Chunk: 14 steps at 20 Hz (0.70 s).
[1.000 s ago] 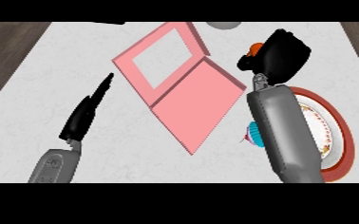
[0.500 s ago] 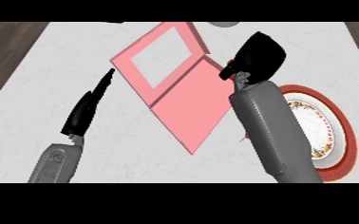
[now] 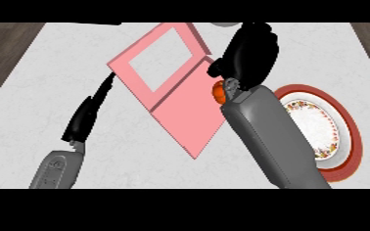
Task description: Pick the squash from the plate and place it in the cardboard box
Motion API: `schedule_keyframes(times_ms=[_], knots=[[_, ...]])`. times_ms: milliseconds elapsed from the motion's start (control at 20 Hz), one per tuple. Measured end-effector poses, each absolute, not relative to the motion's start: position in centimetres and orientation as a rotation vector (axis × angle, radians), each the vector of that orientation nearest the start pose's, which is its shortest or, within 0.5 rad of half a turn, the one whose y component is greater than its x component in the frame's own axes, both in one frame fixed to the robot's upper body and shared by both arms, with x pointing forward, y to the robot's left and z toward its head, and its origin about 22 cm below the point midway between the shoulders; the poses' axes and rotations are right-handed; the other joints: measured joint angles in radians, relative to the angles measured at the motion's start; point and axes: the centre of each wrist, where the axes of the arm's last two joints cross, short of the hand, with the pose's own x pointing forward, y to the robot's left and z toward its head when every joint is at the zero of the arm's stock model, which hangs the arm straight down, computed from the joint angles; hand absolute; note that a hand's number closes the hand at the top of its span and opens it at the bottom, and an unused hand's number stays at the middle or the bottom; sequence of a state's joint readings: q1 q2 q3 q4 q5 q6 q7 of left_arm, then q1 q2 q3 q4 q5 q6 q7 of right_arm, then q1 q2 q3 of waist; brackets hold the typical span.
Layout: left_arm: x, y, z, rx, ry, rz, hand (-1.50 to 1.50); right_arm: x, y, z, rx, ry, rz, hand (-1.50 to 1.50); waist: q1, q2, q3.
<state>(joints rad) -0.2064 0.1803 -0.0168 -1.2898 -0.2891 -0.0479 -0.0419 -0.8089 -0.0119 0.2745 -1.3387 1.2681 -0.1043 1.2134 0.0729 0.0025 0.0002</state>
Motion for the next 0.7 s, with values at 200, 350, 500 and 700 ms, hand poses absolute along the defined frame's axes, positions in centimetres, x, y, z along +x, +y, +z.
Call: schedule_keyframes(times_ms=[200, 350, 500, 700], knots=[[29.1, 26.0, -0.6, 0.276, -1.483, -0.466, 0.0, 34.1, -6.8, 17.3, -1.299, -1.298, 0.207, -1.5, -0.007, 0.0, 0.001], [28.8, 26.4, -0.8, 0.284, -1.478, -0.46, 0.0, 33.7, -7.9, 17.3, -1.285, -1.36, 0.091, -1.5, -0.018, -0.001, 0.001], [28.5, 27.4, -0.9, 0.288, -1.476, -0.448, 0.0, 33.0, -8.8, 17.2, -1.285, -1.435, -0.024, -1.5, -0.027, -0.004, 0.002], [28.4, 27.8, -0.8, 0.302, -1.467, -0.432, 0.0, 31.4, -9.9, 16.1, -1.306, -1.52, -0.149, -1.5, -0.049, -0.007, 0.001]])
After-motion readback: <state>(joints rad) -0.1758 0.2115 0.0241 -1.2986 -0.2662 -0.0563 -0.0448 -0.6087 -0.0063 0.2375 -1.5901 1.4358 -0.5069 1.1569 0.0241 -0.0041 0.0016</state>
